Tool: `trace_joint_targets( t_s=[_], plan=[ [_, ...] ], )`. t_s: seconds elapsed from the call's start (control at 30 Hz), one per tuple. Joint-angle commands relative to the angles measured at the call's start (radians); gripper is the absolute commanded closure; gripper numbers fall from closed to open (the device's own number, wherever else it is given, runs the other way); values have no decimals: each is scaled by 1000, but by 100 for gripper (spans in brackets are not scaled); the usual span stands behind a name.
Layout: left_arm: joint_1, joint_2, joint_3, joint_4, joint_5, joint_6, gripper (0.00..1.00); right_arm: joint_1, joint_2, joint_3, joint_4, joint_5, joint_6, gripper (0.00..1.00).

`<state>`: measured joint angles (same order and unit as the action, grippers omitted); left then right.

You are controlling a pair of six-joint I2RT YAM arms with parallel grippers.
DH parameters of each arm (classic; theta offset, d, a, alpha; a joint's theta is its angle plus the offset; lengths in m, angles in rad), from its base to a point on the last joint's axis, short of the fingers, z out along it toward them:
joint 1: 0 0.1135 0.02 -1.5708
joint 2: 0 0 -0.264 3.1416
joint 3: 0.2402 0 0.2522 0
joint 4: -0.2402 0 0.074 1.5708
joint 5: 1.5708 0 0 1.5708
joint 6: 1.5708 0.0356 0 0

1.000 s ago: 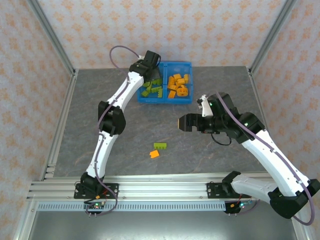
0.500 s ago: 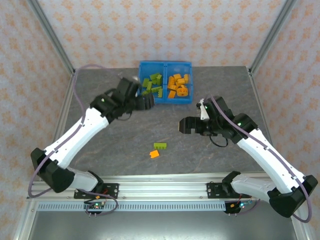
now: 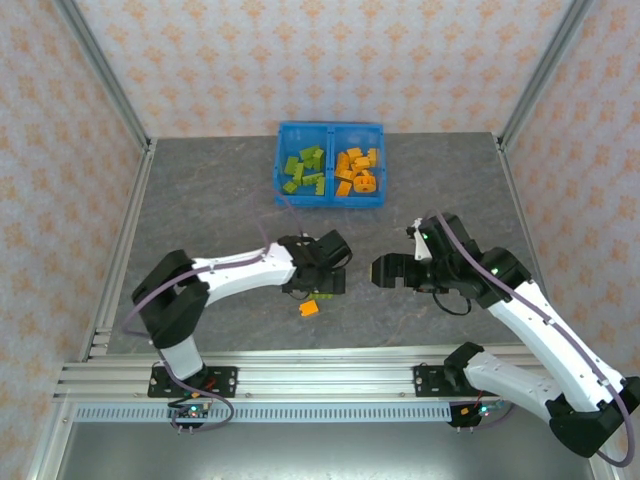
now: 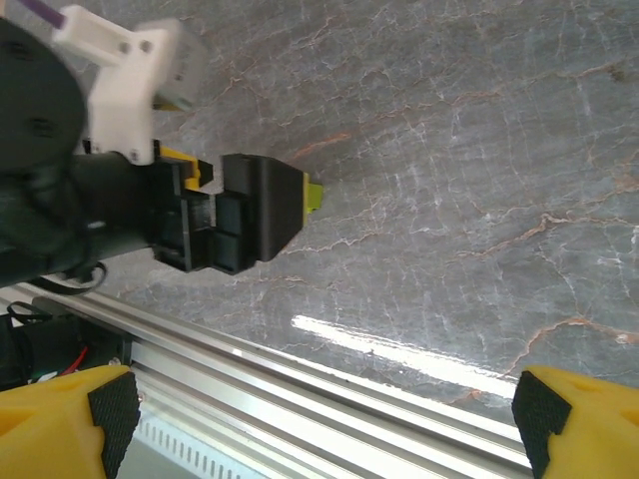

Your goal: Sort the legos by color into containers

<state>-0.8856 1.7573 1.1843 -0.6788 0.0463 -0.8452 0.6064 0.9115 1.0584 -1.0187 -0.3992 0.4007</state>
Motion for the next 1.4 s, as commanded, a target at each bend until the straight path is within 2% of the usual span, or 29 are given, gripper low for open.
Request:
trace_joint_targets(
  t_s=[0.0, 0.23, 0.43, 0.63, 0.8, 1.0, 1.17, 1.37],
  plan=[
    [-13, 61, 32, 17, -8, -46, 3, 4, -16, -5, -27, 38, 10, 2],
    [-13, 115, 27, 34, -41, -45, 24, 4, -19, -4, -23, 30, 10, 2],
    [-12, 109, 39, 14, -66, -37, 46, 5, 6, -26, -52, -93, -21, 3],
    [11, 67, 107, -44, -124, 5, 54, 4, 33, -9, -91, -198, -37, 4],
    [126, 30, 187, -60, -143, 53, 56, 4, 26, 25, -63, -188, -24, 4],
    [322, 73, 464, -88, -205, 183, 56, 4, 27, 43, 5, -136, 3, 4],
    [454, 322, 859, -193, -182, 242, 59, 4, 24, 54, 23, -96, 25, 4],
    [520, 606, 1265, -240, -140, 250, 55, 4, 8, 69, 16, -54, 37, 4]
  ],
)
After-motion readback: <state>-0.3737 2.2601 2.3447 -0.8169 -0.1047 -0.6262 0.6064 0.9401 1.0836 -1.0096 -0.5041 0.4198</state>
